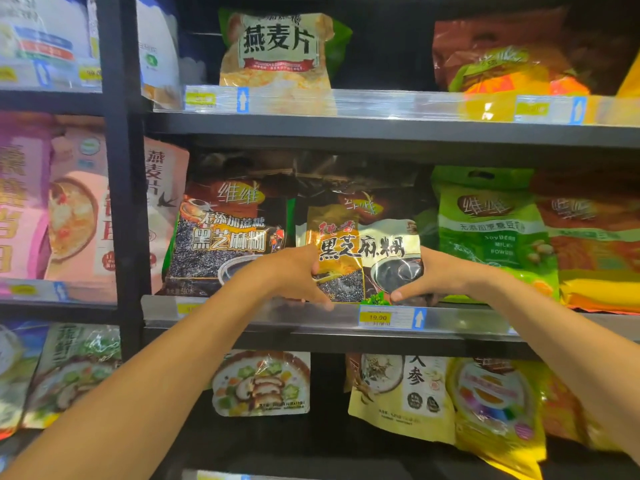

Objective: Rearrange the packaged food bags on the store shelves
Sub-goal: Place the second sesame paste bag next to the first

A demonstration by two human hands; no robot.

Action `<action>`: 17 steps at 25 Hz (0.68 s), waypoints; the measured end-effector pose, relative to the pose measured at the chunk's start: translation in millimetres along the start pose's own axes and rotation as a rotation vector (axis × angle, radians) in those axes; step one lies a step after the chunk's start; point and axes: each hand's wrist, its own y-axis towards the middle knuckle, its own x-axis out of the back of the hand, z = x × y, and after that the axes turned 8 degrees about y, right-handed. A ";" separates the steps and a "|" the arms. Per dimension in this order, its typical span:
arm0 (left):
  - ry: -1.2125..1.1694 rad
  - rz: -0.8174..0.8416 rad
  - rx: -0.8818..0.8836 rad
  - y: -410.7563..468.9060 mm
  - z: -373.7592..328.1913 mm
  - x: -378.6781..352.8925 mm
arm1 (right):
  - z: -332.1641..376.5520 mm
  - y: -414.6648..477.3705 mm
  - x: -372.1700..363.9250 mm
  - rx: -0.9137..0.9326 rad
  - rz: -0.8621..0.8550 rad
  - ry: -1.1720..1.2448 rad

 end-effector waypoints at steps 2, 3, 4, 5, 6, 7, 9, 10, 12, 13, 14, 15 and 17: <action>0.094 -0.077 0.006 5.2 -4.1 -5.8 | -2.6 4.5 -2.6 0.065 -0.054 -0.003; 0.141 -0.120 0.005 8.6 -6.1 -8.4 | -3.7 7.1 -3.5 0.092 -0.084 -0.001; 0.184 -0.151 0.004 12.6 -7.3 -10.9 | -5.1 10.3 -4.4 0.118 -0.112 -0.011; 0.220 -0.173 0.007 15.9 -8.8 -12.3 | -5.8 13.9 -6.0 0.138 -0.143 -0.023; 0.254 -0.192 0.011 19.8 -10.3 -12.7 | -7.0 18.7 -6.8 0.137 -0.181 -0.044; 0.291 -0.218 0.016 23.7 -11.7 -12.6 | -6.2 21.6 -8.0 0.133 -0.213 -0.070; 0.370 -0.281 0.039 32.4 -15.4 -12.6 | -8.5 31.6 -9.9 0.101 -0.283 -0.150; 0.400 -0.302 0.060 36.7 -17.1 -13.7 | -8.0 35.9 -11.9 0.086 -0.321 -0.184; 0.421 -0.313 0.070 42.2 -18.3 -15.8 | -6.2 41.0 -13.8 0.034 -0.367 -0.254; 0.414 -0.306 0.045 41.6 -17.5 -14.9 | -3.4 39.7 -14.4 -0.011 -0.380 -0.276; 0.395 -0.296 0.001 38.0 -14.6 -12.5 | 0.5 35.2 -14.7 -0.067 -0.391 -0.324; 0.356 -0.292 -0.048 29.3 -9.8 -9.0 | 4.5 28.6 -15.0 -0.135 -0.407 -0.413; 0.229 -0.323 -0.094 5.4 10.7 -0.8 | 16.7 5.9 -16.7 -0.251 -0.470 -0.677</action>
